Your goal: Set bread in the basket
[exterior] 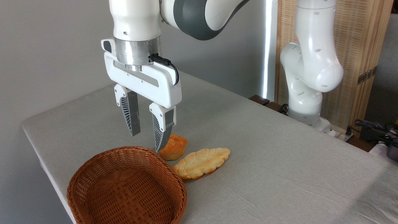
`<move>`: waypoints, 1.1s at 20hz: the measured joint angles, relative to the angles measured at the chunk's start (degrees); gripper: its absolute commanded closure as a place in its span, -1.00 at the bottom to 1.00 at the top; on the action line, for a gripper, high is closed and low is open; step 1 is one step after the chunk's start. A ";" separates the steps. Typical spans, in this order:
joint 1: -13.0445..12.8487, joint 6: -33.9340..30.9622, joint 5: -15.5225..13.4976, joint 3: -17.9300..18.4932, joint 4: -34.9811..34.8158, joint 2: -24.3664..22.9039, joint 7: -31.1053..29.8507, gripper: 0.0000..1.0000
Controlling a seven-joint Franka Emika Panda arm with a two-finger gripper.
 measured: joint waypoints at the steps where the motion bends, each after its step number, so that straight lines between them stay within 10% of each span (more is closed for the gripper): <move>1: 0.00 0.00 0.00 0.00 0.00 0.00 0.00 -1.00; 22: -4.42 -0.14 0.00 -1.06 -5.38 -1.12 0.00 -1.00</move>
